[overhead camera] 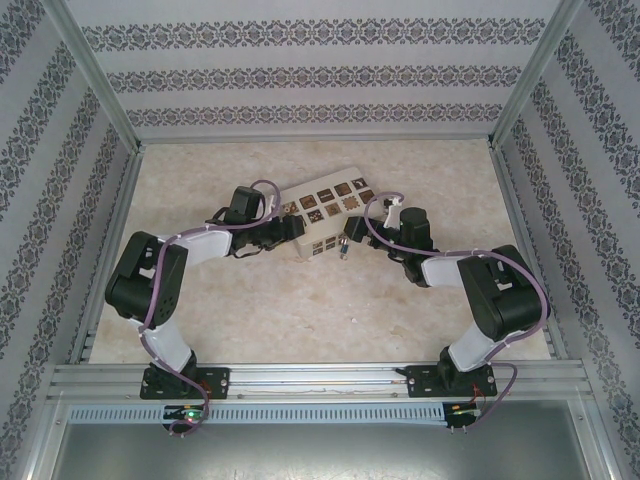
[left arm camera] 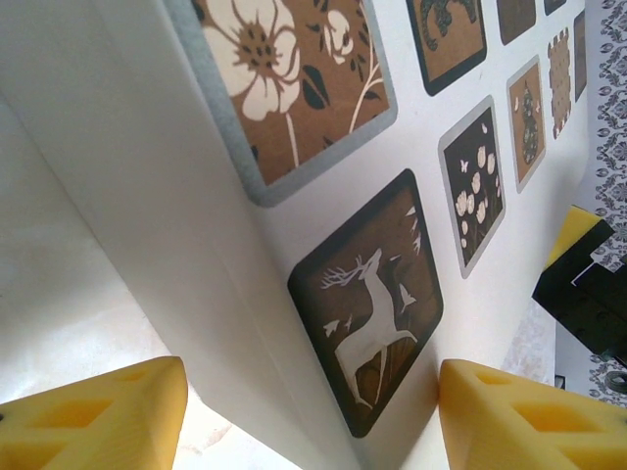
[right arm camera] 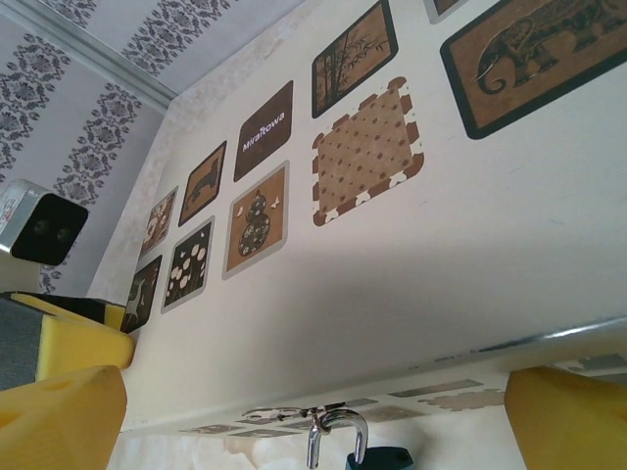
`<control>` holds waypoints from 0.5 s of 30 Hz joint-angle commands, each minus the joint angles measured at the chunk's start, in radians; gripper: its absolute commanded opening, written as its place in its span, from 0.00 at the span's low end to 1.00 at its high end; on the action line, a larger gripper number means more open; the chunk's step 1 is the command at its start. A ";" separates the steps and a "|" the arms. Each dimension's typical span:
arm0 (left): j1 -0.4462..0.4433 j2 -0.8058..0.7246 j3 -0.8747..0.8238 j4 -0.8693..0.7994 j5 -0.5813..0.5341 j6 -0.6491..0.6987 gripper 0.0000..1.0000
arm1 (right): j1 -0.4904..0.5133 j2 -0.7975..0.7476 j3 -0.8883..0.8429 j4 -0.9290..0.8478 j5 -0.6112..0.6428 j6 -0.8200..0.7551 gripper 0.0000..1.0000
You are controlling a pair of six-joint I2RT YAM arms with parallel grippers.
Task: Unlock the padlock with the key
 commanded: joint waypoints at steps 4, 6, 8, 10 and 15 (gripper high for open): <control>0.044 -0.049 -0.003 -0.095 -0.010 -0.015 0.68 | -0.018 -0.063 -0.056 0.030 -0.006 -0.038 0.98; 0.056 -0.065 0.006 -0.094 0.000 -0.024 0.68 | -0.023 -0.092 -0.082 0.023 -0.001 -0.042 0.98; 0.063 -0.086 0.023 -0.110 -0.002 -0.020 0.67 | -0.028 -0.121 -0.106 0.012 -0.003 -0.047 0.96; 0.065 -0.105 0.047 -0.133 -0.008 -0.008 0.67 | -0.032 -0.138 -0.121 0.009 -0.019 -0.048 0.93; 0.063 -0.122 0.135 -0.231 0.001 0.034 0.66 | -0.034 -0.114 -0.127 0.039 -0.121 -0.029 0.83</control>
